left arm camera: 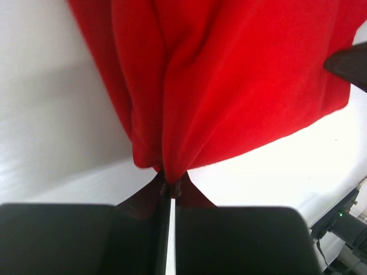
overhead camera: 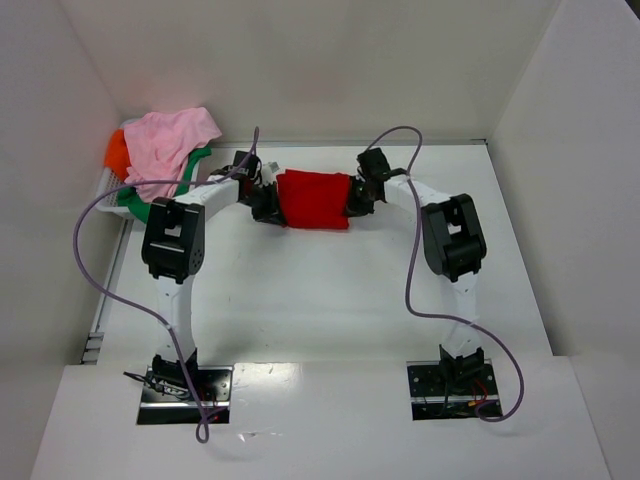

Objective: Fold and stack the t-shirts
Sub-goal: Smooth out wrinkles on the folded tshirt

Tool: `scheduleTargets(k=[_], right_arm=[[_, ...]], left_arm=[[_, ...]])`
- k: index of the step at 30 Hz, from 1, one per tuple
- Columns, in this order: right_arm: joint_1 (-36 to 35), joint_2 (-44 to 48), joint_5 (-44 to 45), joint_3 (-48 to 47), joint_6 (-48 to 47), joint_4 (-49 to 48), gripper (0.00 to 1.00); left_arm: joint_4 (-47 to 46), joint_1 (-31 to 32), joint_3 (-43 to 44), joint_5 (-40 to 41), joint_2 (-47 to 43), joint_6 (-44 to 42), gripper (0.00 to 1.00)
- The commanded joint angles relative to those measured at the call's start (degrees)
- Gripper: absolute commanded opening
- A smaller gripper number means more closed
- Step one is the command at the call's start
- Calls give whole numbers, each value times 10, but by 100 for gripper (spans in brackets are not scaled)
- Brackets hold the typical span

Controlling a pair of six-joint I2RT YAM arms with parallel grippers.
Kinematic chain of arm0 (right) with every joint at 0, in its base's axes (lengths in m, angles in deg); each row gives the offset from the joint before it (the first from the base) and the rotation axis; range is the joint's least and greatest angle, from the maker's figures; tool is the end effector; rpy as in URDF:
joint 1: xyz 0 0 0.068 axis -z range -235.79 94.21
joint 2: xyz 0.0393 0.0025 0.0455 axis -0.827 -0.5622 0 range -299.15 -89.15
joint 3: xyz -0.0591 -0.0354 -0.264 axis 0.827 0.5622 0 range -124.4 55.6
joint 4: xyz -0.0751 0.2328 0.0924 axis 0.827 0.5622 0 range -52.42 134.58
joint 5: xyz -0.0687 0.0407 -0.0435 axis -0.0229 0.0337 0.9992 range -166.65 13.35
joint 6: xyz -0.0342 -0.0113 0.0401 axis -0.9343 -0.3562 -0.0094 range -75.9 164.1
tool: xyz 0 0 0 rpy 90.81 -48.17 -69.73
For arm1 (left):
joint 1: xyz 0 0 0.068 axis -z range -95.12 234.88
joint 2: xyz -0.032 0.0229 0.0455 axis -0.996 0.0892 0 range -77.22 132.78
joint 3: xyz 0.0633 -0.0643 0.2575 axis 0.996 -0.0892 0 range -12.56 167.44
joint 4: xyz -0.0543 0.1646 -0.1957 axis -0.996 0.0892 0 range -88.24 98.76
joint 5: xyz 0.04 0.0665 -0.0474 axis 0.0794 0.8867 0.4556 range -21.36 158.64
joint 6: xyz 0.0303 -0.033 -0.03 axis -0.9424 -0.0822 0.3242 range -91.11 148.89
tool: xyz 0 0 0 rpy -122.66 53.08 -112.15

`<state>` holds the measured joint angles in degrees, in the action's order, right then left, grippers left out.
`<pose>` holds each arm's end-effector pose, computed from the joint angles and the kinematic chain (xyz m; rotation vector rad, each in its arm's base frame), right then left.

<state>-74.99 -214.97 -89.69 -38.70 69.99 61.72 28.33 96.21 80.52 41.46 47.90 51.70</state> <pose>0.4471 0.1642 0.1609 0.0604 2.6134 0.5852 0.4541 -0.1075 0.1602 -0.0854 2.6417 -0.8270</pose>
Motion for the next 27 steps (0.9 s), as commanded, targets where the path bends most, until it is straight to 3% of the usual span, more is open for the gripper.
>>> scheduleTargets(k=[1,15,18,19,22,24,27], right_arm=[[1,72,40,39,-8,4,11],[1,131,60,114,-18,34,12],[1,137,65,122,-18,34,16],[1,137,65,122,-18,40,23],[1,137,65,115,-18,54,43],[1,142,71,94,-18,61,51],[7,157,78,63,-18,72,54]], left_arm=[[1,-3,-13,9,-49,-7,2],[113,4,-104,-3,-102,-109,0],[132,11,-126,-3,-125,-115,9],[132,11,-131,-3,-131,-115,22],[138,11,-131,4,-145,-109,37],[159,5,-92,11,-145,-109,54],[174,-7,-51,-2,-145,-109,66]])
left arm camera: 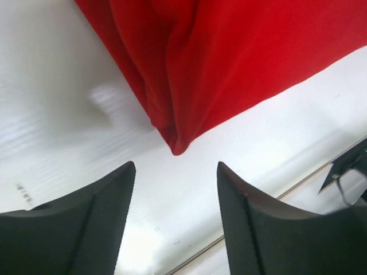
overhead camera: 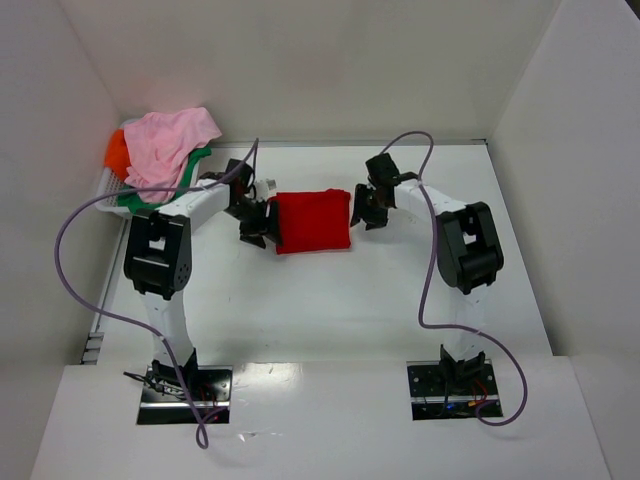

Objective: Fold and stack the t-shirts
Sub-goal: Smooth out wrinkles on the folded tshirt

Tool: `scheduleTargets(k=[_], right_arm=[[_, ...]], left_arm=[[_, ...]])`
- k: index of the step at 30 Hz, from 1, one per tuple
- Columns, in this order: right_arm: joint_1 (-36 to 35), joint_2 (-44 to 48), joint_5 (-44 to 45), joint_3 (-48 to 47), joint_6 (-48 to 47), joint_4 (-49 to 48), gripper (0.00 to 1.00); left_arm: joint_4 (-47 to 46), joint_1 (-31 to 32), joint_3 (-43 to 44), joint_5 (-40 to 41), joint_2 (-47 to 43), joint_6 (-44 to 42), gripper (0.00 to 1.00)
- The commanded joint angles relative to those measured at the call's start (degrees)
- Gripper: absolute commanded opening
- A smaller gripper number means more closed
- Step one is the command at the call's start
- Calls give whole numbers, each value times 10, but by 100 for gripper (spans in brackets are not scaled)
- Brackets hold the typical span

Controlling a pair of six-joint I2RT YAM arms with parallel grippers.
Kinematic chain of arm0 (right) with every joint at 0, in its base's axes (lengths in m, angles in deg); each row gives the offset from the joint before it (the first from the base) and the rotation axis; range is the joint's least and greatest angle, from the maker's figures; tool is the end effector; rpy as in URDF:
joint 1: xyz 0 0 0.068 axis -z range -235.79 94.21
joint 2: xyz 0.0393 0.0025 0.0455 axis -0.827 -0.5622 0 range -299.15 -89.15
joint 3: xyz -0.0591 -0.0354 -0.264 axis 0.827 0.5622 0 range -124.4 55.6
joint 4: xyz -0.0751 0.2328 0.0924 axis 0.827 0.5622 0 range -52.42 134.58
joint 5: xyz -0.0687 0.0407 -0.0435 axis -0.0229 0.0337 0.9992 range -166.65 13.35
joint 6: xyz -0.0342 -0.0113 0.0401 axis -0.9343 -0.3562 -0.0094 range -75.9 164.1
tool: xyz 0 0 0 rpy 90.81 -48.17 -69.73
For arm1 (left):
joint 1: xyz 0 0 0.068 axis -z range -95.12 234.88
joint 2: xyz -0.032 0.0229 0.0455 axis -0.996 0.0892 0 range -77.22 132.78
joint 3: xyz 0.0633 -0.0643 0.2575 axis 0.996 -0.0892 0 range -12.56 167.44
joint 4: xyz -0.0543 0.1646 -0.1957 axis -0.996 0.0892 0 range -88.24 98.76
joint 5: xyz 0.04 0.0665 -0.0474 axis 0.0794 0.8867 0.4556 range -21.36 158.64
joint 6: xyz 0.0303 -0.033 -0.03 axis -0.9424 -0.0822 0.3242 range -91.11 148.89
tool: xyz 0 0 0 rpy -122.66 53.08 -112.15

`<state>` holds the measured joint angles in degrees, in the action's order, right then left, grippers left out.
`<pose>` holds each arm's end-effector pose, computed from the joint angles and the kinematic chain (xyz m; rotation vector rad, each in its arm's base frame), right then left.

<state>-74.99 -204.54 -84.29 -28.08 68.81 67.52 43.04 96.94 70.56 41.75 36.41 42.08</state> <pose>0.4000 0.1443 0.1781 0.0844 2.6997 0.4222 0.3882 -0.0994 0.1823 0.0808 2.8396 -0.7618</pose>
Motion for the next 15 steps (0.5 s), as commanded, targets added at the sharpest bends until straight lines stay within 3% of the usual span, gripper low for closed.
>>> scheduleTargets(k=[1,4,6,9,15], right_arm=[[7,59,24,-59,-6,14,54],[12,59,17,-84,-12,14,54],[12,51,-4,-90,-12,0,45],[12,33,-33,-101,-12,-7,42],[12,4,-64,-96,-12,-12,42]], left_arm=[[27,-14,62,-5,-30,-13,68],[11,-31,100,-21,-30,-1,69],[-25,-43,108,-28,-22,14,64],[-77,-43,114,-52,7,48,47],[-164,-43,132,-76,63,112,39]])
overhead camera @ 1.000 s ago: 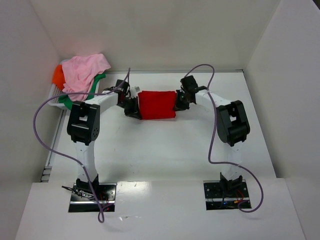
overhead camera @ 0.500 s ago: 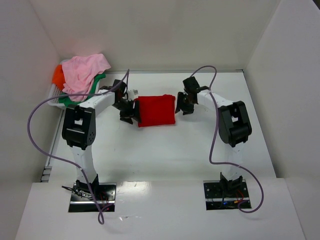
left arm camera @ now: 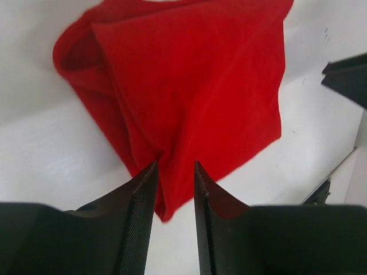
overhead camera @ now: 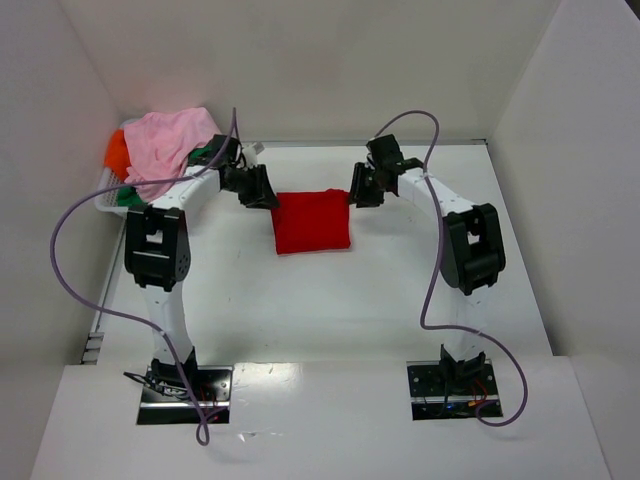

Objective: Fold and stack the t-shirts
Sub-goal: Smooth out wrinkles on the folded tshirt

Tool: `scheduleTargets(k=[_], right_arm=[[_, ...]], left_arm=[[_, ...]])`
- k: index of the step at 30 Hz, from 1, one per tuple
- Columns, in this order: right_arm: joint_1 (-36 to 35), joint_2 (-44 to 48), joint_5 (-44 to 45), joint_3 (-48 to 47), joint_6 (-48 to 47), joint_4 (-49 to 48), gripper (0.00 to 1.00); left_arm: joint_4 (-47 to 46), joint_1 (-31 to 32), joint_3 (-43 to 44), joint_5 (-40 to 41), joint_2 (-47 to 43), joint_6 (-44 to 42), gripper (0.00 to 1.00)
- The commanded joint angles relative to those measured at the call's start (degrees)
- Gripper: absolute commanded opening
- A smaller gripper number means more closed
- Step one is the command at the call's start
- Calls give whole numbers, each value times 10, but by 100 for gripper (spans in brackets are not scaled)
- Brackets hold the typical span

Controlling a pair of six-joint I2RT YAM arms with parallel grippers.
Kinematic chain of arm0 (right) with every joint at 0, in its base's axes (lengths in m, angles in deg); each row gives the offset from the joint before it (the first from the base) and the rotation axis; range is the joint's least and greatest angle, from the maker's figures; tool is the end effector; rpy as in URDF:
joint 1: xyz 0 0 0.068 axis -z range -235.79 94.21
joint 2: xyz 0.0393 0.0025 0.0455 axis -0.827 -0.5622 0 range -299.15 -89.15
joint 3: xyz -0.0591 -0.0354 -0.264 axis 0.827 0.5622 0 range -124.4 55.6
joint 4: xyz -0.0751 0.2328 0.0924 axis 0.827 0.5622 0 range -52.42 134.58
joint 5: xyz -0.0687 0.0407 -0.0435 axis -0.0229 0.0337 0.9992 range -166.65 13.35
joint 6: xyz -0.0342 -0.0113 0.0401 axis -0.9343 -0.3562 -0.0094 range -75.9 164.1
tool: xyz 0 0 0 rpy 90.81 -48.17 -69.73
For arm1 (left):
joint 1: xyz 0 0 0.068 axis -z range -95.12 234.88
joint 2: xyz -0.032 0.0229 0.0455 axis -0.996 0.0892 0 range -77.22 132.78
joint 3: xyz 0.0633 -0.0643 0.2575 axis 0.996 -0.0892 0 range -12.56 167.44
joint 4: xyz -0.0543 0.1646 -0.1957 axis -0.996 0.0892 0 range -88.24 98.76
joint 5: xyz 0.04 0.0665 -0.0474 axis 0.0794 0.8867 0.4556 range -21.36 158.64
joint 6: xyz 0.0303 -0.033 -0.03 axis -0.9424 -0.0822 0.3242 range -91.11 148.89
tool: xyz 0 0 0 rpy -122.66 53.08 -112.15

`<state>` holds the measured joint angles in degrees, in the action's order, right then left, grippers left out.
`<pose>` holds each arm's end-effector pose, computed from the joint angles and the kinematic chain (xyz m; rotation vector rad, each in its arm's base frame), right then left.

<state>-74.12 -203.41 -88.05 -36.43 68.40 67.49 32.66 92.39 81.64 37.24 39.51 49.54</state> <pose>0.4202 0.1466 0.2311 0.0455 2.5420 0.5530 0.4439 -0.0772 0.2271 -0.0556 2.5243 -0.8876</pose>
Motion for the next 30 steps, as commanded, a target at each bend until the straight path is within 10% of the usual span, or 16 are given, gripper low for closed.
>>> scheduleTargets(k=[1,30], right_arm=[[3,-7,-27,-2,-7,-12,42],[-7,-25,-66,75,-18,-40,42]], left_arm=[[-68,2,21,-38,39,47,39],[-80,8,53,16,107,53,45]])
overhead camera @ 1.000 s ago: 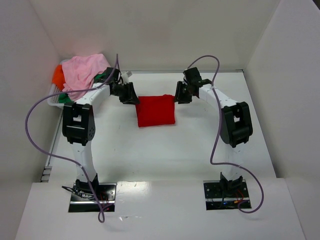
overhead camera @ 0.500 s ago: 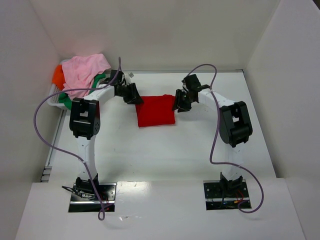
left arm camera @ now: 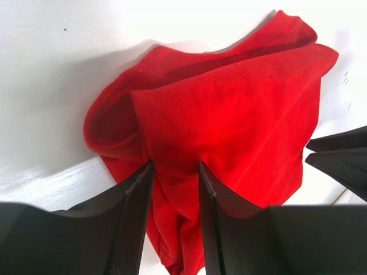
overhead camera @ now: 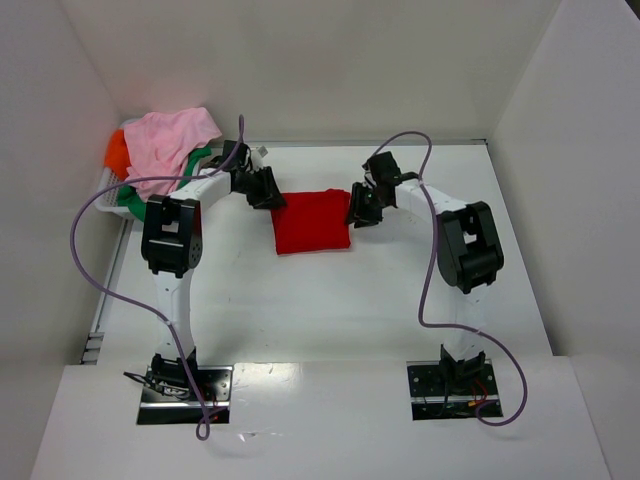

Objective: Fold and stack the t-shirts
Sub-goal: Smooth out wrinkles on the folded tshirt

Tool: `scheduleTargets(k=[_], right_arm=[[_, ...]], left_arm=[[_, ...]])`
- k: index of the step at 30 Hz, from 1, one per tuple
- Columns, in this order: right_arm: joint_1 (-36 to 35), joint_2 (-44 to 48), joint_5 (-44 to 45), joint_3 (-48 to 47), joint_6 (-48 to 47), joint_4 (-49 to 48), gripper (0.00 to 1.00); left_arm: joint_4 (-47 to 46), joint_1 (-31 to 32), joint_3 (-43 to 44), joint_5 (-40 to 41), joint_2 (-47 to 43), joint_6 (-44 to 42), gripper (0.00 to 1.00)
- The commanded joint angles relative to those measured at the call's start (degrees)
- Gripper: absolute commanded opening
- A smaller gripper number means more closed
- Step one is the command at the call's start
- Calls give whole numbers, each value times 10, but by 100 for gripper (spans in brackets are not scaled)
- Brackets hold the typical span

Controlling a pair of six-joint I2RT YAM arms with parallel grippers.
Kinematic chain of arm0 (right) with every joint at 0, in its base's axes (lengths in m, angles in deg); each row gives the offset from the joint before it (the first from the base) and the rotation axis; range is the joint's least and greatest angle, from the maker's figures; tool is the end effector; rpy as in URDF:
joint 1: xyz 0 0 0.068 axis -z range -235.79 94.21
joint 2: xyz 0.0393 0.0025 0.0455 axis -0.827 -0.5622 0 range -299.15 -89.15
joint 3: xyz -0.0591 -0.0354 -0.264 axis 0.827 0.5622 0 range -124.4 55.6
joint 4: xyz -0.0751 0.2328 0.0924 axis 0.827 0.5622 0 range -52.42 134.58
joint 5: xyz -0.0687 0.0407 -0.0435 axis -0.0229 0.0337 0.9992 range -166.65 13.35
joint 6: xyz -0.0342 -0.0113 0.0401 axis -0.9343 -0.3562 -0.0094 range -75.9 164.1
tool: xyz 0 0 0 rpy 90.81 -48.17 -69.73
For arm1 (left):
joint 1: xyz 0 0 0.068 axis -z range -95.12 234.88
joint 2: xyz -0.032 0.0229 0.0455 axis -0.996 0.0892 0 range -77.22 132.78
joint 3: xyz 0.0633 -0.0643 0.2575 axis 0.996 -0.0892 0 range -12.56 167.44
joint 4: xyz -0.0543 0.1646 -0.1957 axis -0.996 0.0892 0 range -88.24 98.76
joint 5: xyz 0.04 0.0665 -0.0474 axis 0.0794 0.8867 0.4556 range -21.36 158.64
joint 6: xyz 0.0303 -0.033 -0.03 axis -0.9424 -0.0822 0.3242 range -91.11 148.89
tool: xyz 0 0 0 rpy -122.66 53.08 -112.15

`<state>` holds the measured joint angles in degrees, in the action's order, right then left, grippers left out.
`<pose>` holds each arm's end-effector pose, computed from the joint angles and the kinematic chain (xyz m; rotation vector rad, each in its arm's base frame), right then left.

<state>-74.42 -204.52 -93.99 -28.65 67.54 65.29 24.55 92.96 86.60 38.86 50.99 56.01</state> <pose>0.4040 0.1474 0.1844 -0.0014 2.6702 0.6467 0.4840 -0.0865 0.1721 -0.1878 2.5193 -0.9008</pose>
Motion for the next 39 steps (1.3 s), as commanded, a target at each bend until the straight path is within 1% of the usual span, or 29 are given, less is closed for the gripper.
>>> scheduleTargets(k=[1,3,5,6,7,9,10,14,16,17,19,20,26,27,28,30,31,33,34,39], right_arm=[[-4,-14,-7,-3,-9,-18,42],[-4,-14,-12,-3,-15,-18,42],[-4,-14,-12,-3,-15,-18,40],[-4,-20,-12,-3,-15,-18,37],[-4,-20,-12,-3,-15,-18,36],[-4,-20,-12,-3,-15,-18,28],[-4,-26,-12,-3,-15,-18,22],[-4,-31,-6,-3,-9,-18,11],[-4,-31,1,-3,-9,-18,8],[-4,-31,7,-3,-4,-18,4],[-4,-31,13,-3,-4,-18,3],[-4,-31,13,-3,-4,-18,0],[-4,-31,19,-3,-4,-18,0],[-4,-31,19,-3,1,-18,2],[-4,-26,25,-3,1,-13,10],[-4,-21,31,-3,1,-6,30],[-4,-14,31,-3,1,-6,42],[-4,-7,31,-3,1,-6,51],[-4,-7,31,-3,1,-6,54],[-4,3,11,-8,7,-12,55]], left_arm=[[2,2,3,0,-8,-12,45],[2,2,9,-6,-2,-12,45],[2,2,9,-6,3,-12,40],[2,2,9,-6,3,-12,34],[2,2,9,-12,3,-12,30],[-4,2,9,-12,8,-12,21],[-4,2,9,-18,8,-12,11],[-4,2,9,-18,8,-7,1],[-4,-4,9,-18,8,-7,0],[-4,-4,9,-18,8,-7,0],[-4,-10,9,-13,8,-12,0],[-4,-10,9,-12,8,-12,0],[15,-20,31,-18,13,-30,0],[20,-20,31,-18,19,-30,0],[20,-20,36,-24,19,-36,0],[20,-20,36,-24,19,-36,0],[20,-20,36,-24,19,-36,0],[25,-20,36,-24,19,-36,0],[25,-20,36,-24,19,-36,0],[25,-20,36,-29,24,-42,0]])
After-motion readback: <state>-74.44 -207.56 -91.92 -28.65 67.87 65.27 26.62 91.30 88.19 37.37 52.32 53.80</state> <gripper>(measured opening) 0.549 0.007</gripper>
